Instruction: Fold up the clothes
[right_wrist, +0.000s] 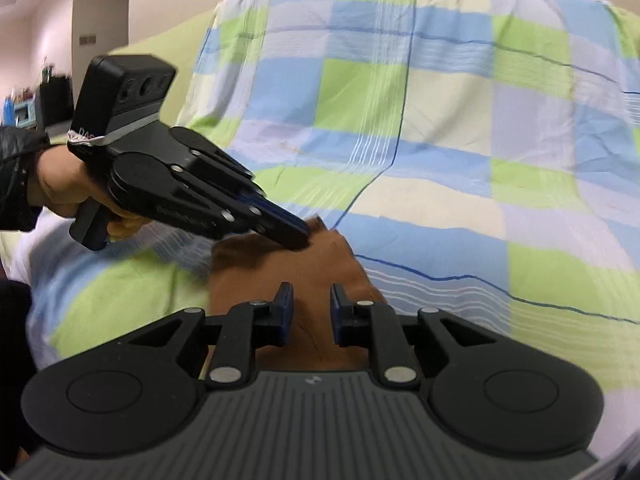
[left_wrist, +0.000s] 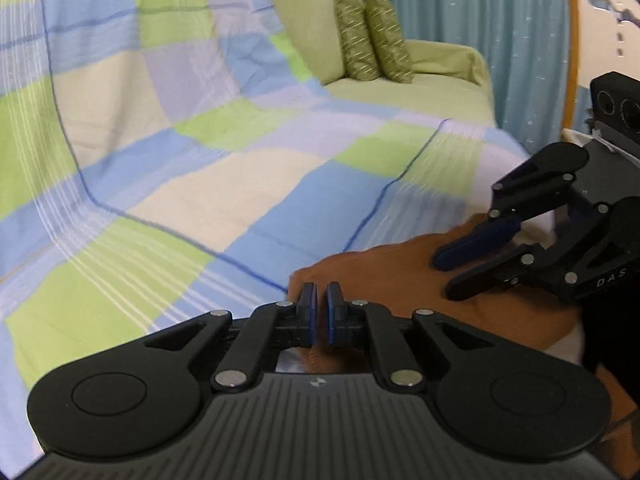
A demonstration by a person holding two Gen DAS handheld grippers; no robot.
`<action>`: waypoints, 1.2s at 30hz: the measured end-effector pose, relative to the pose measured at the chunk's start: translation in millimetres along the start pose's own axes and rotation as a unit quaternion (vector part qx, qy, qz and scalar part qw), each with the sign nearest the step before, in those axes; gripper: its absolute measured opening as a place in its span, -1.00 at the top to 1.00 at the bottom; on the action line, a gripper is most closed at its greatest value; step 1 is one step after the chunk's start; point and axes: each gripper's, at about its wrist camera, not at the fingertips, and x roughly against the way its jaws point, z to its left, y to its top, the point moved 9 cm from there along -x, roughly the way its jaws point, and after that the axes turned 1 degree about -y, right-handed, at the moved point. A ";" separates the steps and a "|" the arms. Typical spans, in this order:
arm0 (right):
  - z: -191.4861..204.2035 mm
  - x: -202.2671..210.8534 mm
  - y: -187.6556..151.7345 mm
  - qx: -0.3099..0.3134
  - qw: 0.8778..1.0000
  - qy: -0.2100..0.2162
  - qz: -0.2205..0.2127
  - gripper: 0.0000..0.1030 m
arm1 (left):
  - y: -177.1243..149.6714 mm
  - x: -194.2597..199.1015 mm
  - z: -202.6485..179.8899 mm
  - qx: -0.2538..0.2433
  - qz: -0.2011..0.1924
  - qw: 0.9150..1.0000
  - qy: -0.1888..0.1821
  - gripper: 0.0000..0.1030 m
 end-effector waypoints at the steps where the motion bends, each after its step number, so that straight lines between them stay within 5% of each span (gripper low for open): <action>1: -3.9 0.5 -0.7 -0.007 1.000 -0.004 -0.001 0.76 | 0.0 -2.5 3.8 0.007 0.000 1.000 0.001 0.82; 13: -22.4 6.7 -10.8 -0.024 0.999 -0.031 0.014 0.76 | -3.7 -6.2 14.8 0.022 -0.005 1.000 0.018 0.76; 20: -18.4 25.7 10.4 -0.010 0.999 -0.046 -0.002 0.68 | -1.1 60.8 2.8 0.001 -0.032 0.997 0.076 0.77; 24: 15.8 36.7 22.1 0.045 0.999 -0.018 -0.022 0.68 | -10.4 73.5 -40.7 -0.032 -0.040 0.998 0.037 0.76; 27: 41.8 19.4 13.3 0.083 0.996 0.016 -0.003 0.69 | -33.9 51.6 -45.9 -0.032 -0.014 0.999 0.041 0.75; 31: 32.8 12.6 -0.4 0.069 0.997 0.022 0.009 0.66 | -40.5 52.9 -26.4 -0.003 -0.024 0.999 0.041 0.71; 34: 27.3 16.7 -3.4 0.057 0.998 0.026 0.010 0.65 | -44.0 55.3 -11.4 0.006 -0.022 0.998 0.055 0.43; 36: 24.6 18.9 -6.2 0.055 0.998 0.028 0.012 0.65 | -45.5 55.7 -5.3 0.005 -0.015 0.998 0.066 0.48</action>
